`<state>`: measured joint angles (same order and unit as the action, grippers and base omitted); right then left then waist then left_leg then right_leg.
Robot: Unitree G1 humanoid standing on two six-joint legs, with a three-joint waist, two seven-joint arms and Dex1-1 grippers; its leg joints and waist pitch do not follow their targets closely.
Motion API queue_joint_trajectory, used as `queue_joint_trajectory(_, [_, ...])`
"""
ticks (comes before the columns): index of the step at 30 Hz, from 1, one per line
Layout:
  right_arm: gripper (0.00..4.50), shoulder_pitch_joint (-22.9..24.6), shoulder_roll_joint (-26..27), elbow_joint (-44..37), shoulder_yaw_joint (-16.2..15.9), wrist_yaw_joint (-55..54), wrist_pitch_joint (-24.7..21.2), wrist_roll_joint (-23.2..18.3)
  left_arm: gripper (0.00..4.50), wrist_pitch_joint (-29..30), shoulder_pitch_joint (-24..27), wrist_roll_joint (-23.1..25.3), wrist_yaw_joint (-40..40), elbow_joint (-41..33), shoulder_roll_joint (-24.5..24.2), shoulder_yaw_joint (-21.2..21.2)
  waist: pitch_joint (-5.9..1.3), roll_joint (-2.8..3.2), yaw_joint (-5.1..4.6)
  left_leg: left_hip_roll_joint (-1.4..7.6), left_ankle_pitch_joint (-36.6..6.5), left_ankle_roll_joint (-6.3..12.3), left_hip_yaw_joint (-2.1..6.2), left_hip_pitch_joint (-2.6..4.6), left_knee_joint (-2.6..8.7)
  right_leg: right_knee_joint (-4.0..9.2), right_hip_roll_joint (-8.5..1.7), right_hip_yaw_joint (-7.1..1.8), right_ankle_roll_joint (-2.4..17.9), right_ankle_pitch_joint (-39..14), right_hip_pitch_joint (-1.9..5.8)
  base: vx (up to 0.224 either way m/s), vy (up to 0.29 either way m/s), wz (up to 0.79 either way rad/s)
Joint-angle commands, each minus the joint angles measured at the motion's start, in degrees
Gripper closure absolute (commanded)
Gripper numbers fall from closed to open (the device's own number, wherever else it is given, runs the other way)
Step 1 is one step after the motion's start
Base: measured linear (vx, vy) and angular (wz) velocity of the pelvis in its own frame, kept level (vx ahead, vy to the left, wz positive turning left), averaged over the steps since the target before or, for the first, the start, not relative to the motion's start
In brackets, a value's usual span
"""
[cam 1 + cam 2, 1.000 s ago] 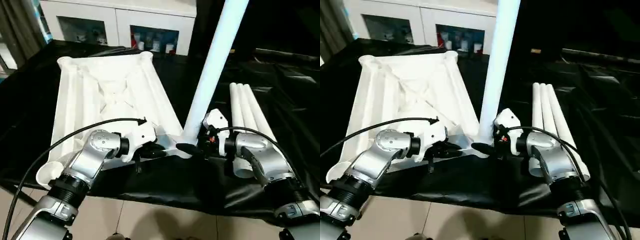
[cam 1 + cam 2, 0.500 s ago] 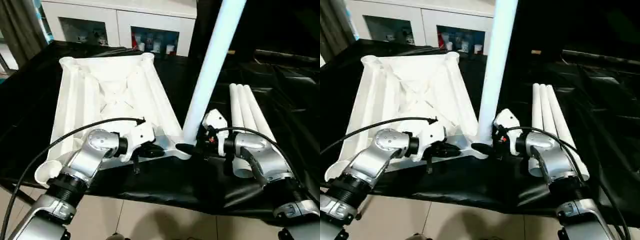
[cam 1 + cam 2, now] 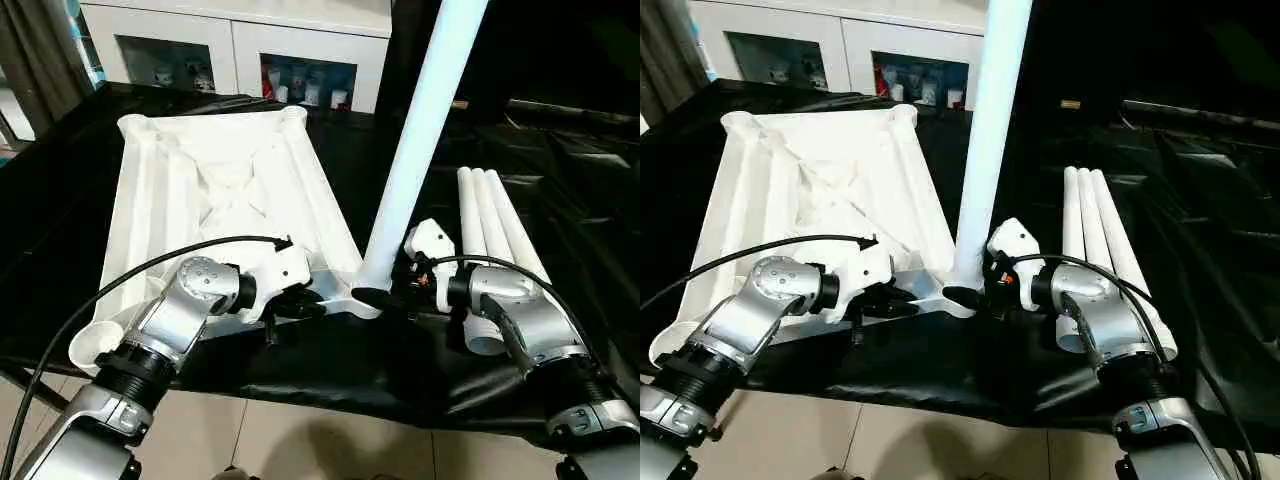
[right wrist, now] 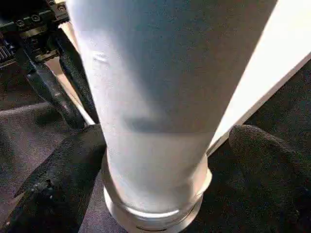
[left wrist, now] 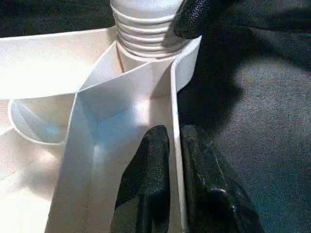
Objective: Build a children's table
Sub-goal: Rotate leg to tighten
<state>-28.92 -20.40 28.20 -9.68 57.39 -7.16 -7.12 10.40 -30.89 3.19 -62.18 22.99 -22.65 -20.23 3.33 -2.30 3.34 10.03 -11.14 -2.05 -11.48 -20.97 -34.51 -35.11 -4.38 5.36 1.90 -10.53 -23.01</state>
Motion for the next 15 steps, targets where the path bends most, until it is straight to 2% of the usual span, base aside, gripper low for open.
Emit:
queue_joint_trajectory(1, [0.09, -0.62, 0.0, 0.46, 0.03, -0.14, 0.42, 0.19, 3.89, 1.23, -0.09, 0.66, 0.21, 0.47, -0.44, -0.73, -4.01, 0.05, 0.17, 3.85, -7.23, 2.95, 1.78, 0.68, 3.75, 3.82, -5.08, -3.86, 12.78, -8.81, 3.23, 0.0, 0.0, 0.0])
queue_joint_trajectory(2, [0.09, -0.64, 0.02, 0.5, 0.03, -0.14, 0.43, 0.21, 3.89, 1.43, -0.1, 0.6, 0.27, 0.49, -0.36, -0.64, -4.0, 0.02, 0.14, 3.83, -7.25, 2.95, 1.78, 0.66, 3.76, 3.8, -5.06, -3.85, 12.78, -8.84, 3.25, 0.0, 0.0, 0.0])
queue_joint_trajectory(4, [0.09, -0.61, 0.06, 0.45, 0.0, -0.17, 0.43, 0.24, 4.17, 1.28, -0.06, 0.56, 0.21, 0.47, -0.36, -0.63, -4.01, -0.05, 0.18, 3.82, -7.21, 2.94, 1.78, 0.63, 3.75, 3.81, -5.08, -3.84, 12.73, -9.04, 3.28, 0.0, 0.0, 0.0])
queue_joint_trajectory(6, [0.09, -0.54, 0.1, 0.33, -0.05, -0.16, 0.39, 0.26, 4.17, 1.25, 0.05, 0.56, 0.04, 0.4, -0.45, -0.64, -4.02, 0.01, 0.19, 3.85, -7.07, 2.97, 1.79, 0.68, 3.75, 3.81, -5.08, -3.84, 12.73, -8.89, 3.23, 0.0, 0.0, 0.0])
queue_joint_trajectory(8, [0.39, -0.58, 0.22, 0.51, -0.16, -0.12, 0.39, 0.31, 4.43, 1.63, -0.03, 0.36, -0.14, 0.66, -0.46, -0.5, -3.97, 0.01, 0.18, 3.83, -7.43, 2.93, 1.79, 0.68, 3.76, 3.87, -5.08, -3.83, 12.71, -9.32, 3.22, 0.0, 0.0, 0.0])
queue_joint_trajectory(10, [0.46, -0.6, 0.24, 0.76, -0.37, 0.07, 0.39, 0.44, 4.47, 1.89, -0.07, -0.01, -0.62, 0.65, -0.44, -0.42, -3.99, -0.01, 0.18, 3.81, -7.52, 2.81, 1.78, 0.68, 3.74, 3.88, -5.1, -3.85, 12.59, -9.66, 3.24, 0.0, 0.0, 0.0])
queue_joint_trajectory(15, [1.03, -0.42, 0.43, 0.88, -0.46, 0.3, 0.11, 0.35, 4.5, 2.16, -0.07, -0.33, -0.84, 0.43, -0.5, -0.23, -4.05, -0.06, 0.21, 3.8, -6.95, 3.01, 1.79, 0.62, 3.71, 3.75, -5.08, -3.83, 12.69, -8.88, 3.28, 0.0, 0.0, 0.0])
